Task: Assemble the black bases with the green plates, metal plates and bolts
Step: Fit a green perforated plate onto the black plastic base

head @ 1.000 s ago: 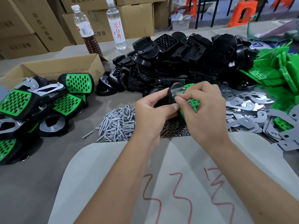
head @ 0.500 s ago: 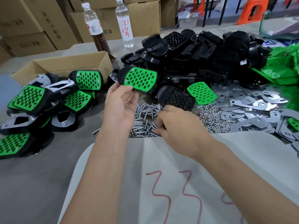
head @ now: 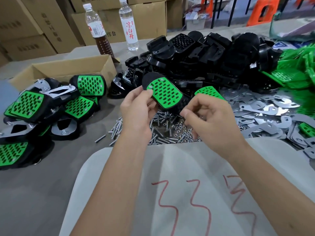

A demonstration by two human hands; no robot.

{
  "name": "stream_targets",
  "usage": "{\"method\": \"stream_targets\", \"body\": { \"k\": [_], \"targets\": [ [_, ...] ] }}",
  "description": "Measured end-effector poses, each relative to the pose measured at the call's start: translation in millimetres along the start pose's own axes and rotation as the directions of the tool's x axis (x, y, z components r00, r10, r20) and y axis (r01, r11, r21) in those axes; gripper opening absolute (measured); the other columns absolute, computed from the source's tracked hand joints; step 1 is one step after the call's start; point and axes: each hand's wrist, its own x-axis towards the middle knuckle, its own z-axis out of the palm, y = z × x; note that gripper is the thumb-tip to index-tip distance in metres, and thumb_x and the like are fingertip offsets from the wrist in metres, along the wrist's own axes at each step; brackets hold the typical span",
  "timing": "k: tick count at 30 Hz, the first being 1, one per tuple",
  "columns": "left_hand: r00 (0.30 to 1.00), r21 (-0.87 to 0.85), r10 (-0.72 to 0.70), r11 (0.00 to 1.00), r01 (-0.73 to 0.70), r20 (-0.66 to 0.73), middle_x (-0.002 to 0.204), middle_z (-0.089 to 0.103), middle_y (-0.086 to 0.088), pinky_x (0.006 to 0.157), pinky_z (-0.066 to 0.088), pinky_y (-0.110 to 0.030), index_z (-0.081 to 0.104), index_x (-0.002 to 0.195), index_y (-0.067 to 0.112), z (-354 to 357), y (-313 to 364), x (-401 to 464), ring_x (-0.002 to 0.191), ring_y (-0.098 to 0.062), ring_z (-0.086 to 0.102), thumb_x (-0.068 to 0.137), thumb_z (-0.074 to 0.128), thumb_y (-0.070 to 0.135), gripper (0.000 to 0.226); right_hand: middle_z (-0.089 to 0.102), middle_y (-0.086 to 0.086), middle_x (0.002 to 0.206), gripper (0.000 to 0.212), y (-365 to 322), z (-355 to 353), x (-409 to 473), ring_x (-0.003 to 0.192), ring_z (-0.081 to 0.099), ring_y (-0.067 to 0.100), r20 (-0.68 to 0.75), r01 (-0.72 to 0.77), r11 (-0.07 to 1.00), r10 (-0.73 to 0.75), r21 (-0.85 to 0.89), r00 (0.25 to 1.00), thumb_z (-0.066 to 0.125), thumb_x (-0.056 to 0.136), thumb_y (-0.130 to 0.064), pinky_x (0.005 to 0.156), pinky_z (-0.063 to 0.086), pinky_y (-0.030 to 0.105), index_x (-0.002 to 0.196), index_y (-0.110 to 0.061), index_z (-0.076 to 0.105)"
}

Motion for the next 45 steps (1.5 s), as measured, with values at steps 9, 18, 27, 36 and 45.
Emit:
{"method": "stream_targets", "body": {
  "k": [9, 18, 27, 36, 45],
  "targets": [
    [0.986, 0.15, 0.16, 0.975, -0.164, 0.035, 0.091, 0.073, 0.0, 0.072, 0.062, -0.045, 0.071, 0.107, 0.024, 14.6, -17.0, -13.8, 0.088, -0.024, 0.074, 0.097, 0.071, 0.015, 0.014, 0.065, 0.007, 0.058, 0.021, 11.6, -21.4, 4.4, 0.039, 0.057, 0.014, 0.043, -0.059, 0.995, 0.062, -0.077, 0.997, 0.077, 0.085, 0.002, 0.045, 0.042, 0.026, 0.073, -0.007, 0.062],
    [0.967, 0.085, 0.236, 0.97, -0.229, -0.097, 0.102, 0.071, -0.02, 0.092, 0.053, -0.071, 0.069, 0.105, 0.021, 8.8, -12.1, -7.8, 0.092, -0.039, 0.069, 0.097, 0.071, 0.012, 0.012, 0.052, 0.0, 0.1, 0.017, -10.7, 24.3, -0.2, 0.089, 0.06, 0.033, 0.33, 0.231, 0.653, 0.032, -0.721, 0.943, 0.064, 0.095, -0.036, 0.069, 0.044, 0.041, 0.101, -0.019, 0.063],
    [0.993, 0.031, 0.113, 0.993, -0.112, -0.041, 0.084, 0.076, -0.001, 0.07, 0.061, -0.034, 0.066, 0.109, 0.021, 7.2, -14.6, -5.8, 0.087, -0.026, 0.076, 0.086, 0.069, -0.01, 0.039, 0.055, -0.002, 0.099, 0.01, -12.9, 25.6, -1.8, 0.092, 0.057, 0.028, 0.27, 0.193, 0.742, -0.017, -0.642, 0.963, 0.059, 0.101, -0.024, 0.075, 0.05, 0.046, 0.098, -0.015, 0.062],
    [0.986, 0.103, 0.103, 0.988, -0.117, 0.133, 0.085, 0.076, -0.006, 0.071, 0.063, -0.037, 0.067, 0.119, 0.015, 14.8, -27.5, -14.6, 0.089, -0.027, 0.077, 0.087, 0.071, -0.009, 0.041, 0.07, -0.005, 0.087, 0.024, 6.8, -6.7, 8.5, 0.06, 0.061, 0.011, -0.18, -0.028, 0.996, 0.012, -0.085, 0.984, 0.059, 0.102, -0.003, 0.063, 0.05, 0.027, 0.104, -0.016, 0.078],
    [0.962, 0.14, 0.19, 0.966, -0.219, 0.194, 0.092, 0.08, -0.008, 0.077, 0.063, -0.041, 0.069, 0.111, 0.024, 16.4, -32.7, -19.5, 0.095, -0.03, 0.077, 0.086, 0.072, -0.012, 0.044, 0.068, 0.003, 0.068, 0.012, -1.5, -18.1, 8.2, 0.054, 0.066, 0.017, -0.035, 0.106, 0.911, -0.131, -0.398, 0.991, 0.067, 0.095, 0.0, 0.056, 0.051, 0.03, 0.086, -0.004, 0.073]
  ]
}}
